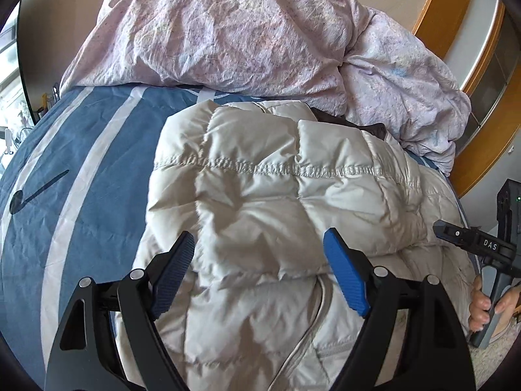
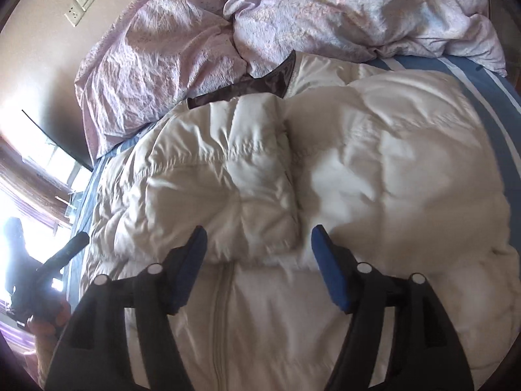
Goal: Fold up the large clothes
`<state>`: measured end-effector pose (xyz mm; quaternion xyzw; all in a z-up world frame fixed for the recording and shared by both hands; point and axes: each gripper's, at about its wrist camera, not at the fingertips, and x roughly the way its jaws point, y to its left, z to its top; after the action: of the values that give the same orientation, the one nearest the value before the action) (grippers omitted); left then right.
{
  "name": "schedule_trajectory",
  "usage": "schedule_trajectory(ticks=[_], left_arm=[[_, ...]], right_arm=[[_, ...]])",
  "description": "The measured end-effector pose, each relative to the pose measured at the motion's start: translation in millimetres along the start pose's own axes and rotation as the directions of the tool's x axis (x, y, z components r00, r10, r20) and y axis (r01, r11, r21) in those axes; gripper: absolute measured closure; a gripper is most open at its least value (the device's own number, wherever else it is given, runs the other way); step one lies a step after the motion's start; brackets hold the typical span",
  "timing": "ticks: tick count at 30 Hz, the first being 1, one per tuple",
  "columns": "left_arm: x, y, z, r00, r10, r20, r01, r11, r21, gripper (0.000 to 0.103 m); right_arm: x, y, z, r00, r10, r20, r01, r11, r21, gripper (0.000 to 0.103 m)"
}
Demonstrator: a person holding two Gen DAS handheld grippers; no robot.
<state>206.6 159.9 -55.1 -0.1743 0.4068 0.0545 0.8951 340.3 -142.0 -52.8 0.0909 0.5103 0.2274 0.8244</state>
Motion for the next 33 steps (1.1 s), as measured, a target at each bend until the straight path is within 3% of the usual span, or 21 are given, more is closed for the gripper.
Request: schedule_trajectory(ticks=[4, 7, 12, 18, 23, 33], left_arm=[[-28.7, 28.6, -22.8, 1.000, -0.021, -0.016, 0.021, 1.000, 0.000, 0.019], [-48.4, 52.6, -42.5, 0.998, -0.053, -0.034, 0.052, 0.998, -0.026, 0.019], [-76.5, 82.7, -74.9, 0.989, -0.135, -0.060, 0.132, 0.990, -0.057, 0.018], [-88.7, 105.8, -109.8, 0.968, -0.241, -0.068, 0.230, 0.963, -0.139, 0.019], [-86.1, 112.4, -132.6, 0.939, -0.339, -0.064, 0.318, 0.922, -0.222, 0.022], [-80.3, 112.8, -159.4, 0.907, -0.417, -0.058, 0.383, 0.875, -0.297, 0.028]], right_arm=[[-38.2, -34.3, -21.2, 0.999, 0.028, -0.034, -0.027, 0.998, 0.056, 0.027], [-76.2, -71.3, -40.5, 0.999, 0.043, -0.014, -0.041, 0.992, 0.119, 0.023], [-129.3, -141.4, -77.2, 1.000, -0.023, 0.014, 0.019, 0.976, 0.219, 0.020], [-147.7, -200.9, -124.1, 0.999, 0.028, -0.016, -0.021, 0.948, 0.317, 0.020], [-141.5, -213.9, -144.6, 0.992, 0.126, -0.023, -0.110, 0.929, 0.353, 0.020], [-133.5, -208.0, -166.5, 0.963, 0.257, -0.074, -0.223, 0.925, 0.309, 0.030]])
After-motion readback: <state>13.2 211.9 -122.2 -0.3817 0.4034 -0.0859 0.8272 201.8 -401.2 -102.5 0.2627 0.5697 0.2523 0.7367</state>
